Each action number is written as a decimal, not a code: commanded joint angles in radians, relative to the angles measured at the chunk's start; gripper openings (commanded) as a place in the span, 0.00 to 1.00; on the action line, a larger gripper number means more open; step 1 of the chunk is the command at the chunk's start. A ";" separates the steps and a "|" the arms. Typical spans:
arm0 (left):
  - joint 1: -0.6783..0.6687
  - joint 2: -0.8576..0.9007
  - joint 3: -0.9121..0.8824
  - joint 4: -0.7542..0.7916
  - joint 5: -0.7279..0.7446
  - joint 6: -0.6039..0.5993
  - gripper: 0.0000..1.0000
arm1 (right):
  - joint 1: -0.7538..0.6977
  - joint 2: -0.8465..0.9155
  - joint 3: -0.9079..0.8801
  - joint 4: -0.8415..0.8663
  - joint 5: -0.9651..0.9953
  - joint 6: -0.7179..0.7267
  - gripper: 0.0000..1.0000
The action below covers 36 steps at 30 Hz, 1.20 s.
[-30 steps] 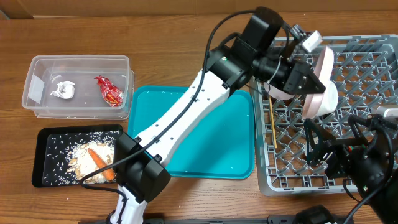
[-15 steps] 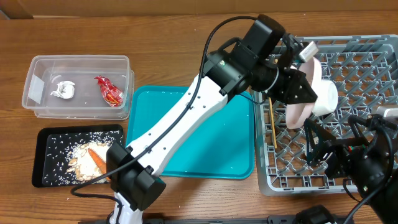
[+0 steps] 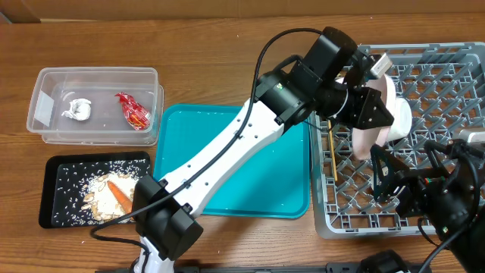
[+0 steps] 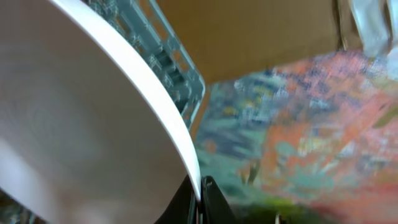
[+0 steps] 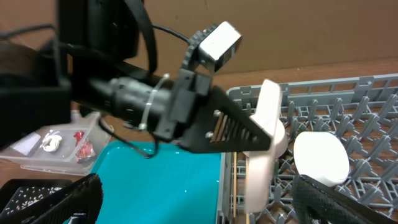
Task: Sort waste into correct bins and load items into the dishwasher
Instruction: 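Lower the plate upright into the rack's left slots and open the left gripper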
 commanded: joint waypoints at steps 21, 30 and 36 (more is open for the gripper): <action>0.001 -0.030 -0.207 0.226 0.021 -0.330 0.09 | 0.000 -0.001 0.002 0.002 0.010 0.000 1.00; 0.026 -0.030 -0.206 0.257 0.069 -0.391 0.58 | 0.000 -0.001 0.002 0.002 0.010 0.000 1.00; 0.108 -0.064 -0.206 0.280 0.084 -0.375 0.87 | 0.000 -0.001 0.002 0.002 0.010 0.000 1.00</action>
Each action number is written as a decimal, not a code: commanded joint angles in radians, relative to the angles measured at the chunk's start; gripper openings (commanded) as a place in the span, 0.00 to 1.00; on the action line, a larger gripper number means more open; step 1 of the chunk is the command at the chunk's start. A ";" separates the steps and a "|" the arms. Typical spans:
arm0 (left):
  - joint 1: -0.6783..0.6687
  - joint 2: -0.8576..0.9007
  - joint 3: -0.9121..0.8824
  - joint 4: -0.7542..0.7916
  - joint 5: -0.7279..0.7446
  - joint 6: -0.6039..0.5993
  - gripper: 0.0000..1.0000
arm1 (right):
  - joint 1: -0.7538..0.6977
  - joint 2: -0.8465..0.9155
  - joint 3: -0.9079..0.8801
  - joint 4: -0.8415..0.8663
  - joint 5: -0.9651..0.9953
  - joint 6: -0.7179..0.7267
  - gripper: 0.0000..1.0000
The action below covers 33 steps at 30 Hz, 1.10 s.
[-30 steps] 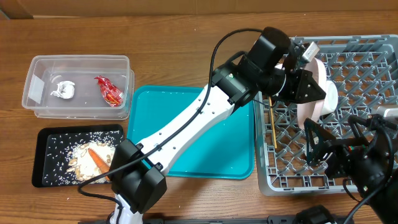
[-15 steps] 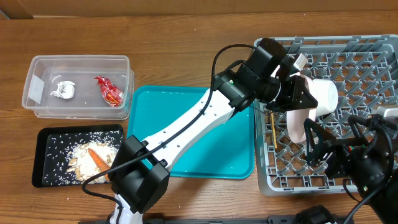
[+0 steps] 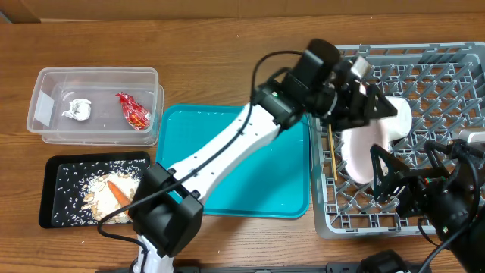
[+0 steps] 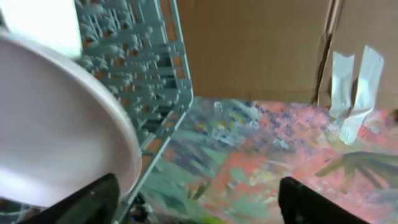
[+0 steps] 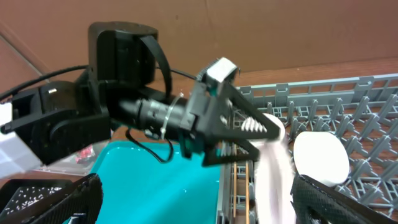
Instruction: Sort waste into correct bins and load items into the dishwasher
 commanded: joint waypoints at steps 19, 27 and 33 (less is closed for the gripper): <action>0.408 -0.362 0.003 -0.367 -0.307 0.468 0.95 | 0.000 -0.001 0.002 0.002 0.010 0.001 1.00; 0.525 -0.570 0.003 -0.813 -0.827 0.665 1.00 | 0.000 -0.001 0.002 0.002 0.010 0.001 1.00; 0.537 -0.648 0.003 -1.013 -1.117 0.665 1.00 | 0.000 -0.001 0.002 0.002 0.010 0.001 1.00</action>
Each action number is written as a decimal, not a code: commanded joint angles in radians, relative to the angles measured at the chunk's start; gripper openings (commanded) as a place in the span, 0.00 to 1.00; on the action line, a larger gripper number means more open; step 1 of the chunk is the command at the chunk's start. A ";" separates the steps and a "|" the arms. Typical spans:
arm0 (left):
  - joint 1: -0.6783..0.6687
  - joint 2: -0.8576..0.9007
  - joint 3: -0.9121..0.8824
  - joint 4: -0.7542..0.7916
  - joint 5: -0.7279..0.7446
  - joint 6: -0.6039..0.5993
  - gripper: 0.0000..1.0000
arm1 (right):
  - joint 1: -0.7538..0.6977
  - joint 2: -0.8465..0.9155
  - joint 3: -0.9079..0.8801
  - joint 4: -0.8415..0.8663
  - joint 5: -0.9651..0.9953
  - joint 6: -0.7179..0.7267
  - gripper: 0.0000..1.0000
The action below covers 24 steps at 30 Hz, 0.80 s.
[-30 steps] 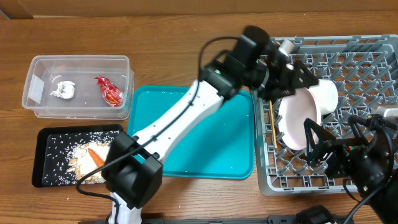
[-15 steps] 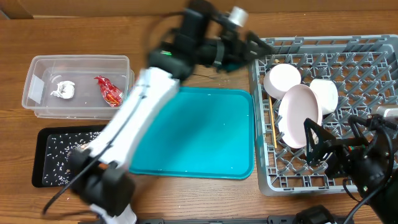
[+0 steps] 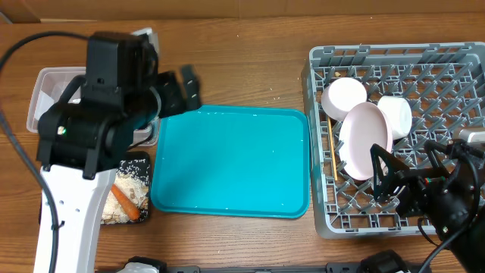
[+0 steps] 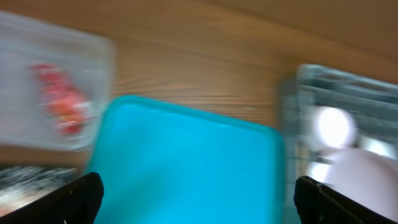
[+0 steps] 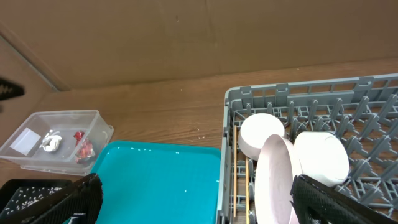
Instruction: Sort waste into correct bins and load items into the dishwasher
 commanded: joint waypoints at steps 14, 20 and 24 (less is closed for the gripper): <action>0.004 0.013 0.002 -0.054 -0.253 0.041 1.00 | 0.000 0.000 0.002 -0.010 0.010 0.000 1.00; 0.004 0.016 0.002 -0.054 -0.253 0.041 1.00 | -0.002 -0.023 -0.009 -0.039 0.010 0.000 1.00; 0.004 0.016 0.002 -0.054 -0.254 0.041 1.00 | -0.043 -0.082 -0.081 -0.002 0.069 -0.021 1.00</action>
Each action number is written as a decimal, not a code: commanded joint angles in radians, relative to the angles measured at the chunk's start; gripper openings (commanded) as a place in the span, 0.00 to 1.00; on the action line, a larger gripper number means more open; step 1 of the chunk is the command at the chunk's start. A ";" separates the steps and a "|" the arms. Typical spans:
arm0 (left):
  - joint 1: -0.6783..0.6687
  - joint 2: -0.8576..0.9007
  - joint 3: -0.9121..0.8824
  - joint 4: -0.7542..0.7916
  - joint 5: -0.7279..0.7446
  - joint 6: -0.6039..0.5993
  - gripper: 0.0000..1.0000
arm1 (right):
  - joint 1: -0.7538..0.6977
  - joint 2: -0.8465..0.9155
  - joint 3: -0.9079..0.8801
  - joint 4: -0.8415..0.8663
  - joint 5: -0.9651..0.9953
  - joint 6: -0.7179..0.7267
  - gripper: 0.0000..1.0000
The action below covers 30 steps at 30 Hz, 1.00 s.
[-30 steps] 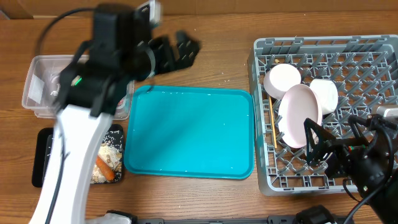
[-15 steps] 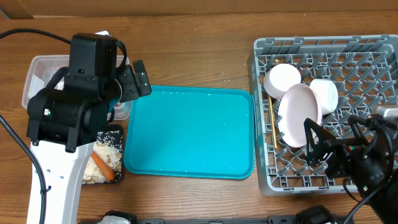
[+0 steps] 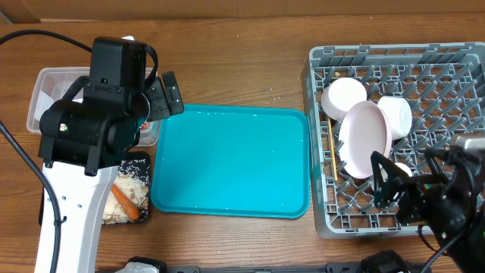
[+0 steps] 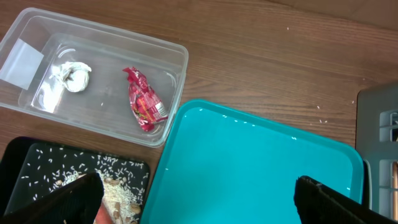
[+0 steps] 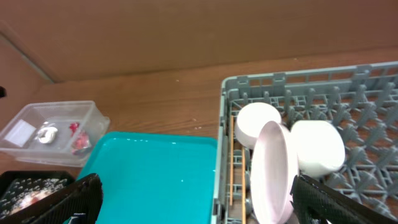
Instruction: Sort waste into correct bins and load items into the dishwasher
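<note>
A pink plate [image 3: 365,140] stands on edge in the grey dish rack [image 3: 394,57], between two white cups [image 3: 342,96] [image 3: 395,115]; the right wrist view shows the plate [image 5: 272,171] too. Wooden chopsticks [image 3: 332,155] lie along the rack's left side. My left gripper [image 3: 162,97] hangs open and empty above the left edge of the teal tray [image 3: 231,161]. The clear bin [image 4: 37,59] holds a crumpled white paper [image 4: 73,73] and a red wrapper [image 4: 144,106]. My right gripper [image 3: 398,189] is open over the rack's front part, holding nothing.
A black tray [image 4: 37,165] with rice and a carrot piece [image 3: 121,199] sits in front of the clear bin, partly under my left arm. Brown cardboard [image 5: 186,31] backs the table. The teal tray [image 4: 261,168] has nothing on it.
My left gripper has shifted slightly left, and its view, blurred before, now shows the bins and tray sharply. The right wrist view has shifted a little. Plate and cups stay put.
My left gripper was shut on the pink plate's rim above the rack. Then it stood open with the plate resting in the rack beside the cups. After that the left arm was back at the table's left side, where it now hangs over the tray edge and bins.
</note>
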 commanded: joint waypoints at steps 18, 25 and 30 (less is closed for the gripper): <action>0.004 0.001 0.002 0.002 -0.021 0.011 1.00 | -0.143 -0.512 -0.933 0.819 0.150 -0.024 1.00; 0.004 0.001 0.002 0.002 -0.021 0.011 1.00 | -0.143 -0.685 -1.177 0.895 0.137 -0.024 1.00; 0.004 0.001 0.002 0.002 -0.021 0.011 1.00 | -0.143 -0.696 -1.308 1.005 0.132 -0.023 1.00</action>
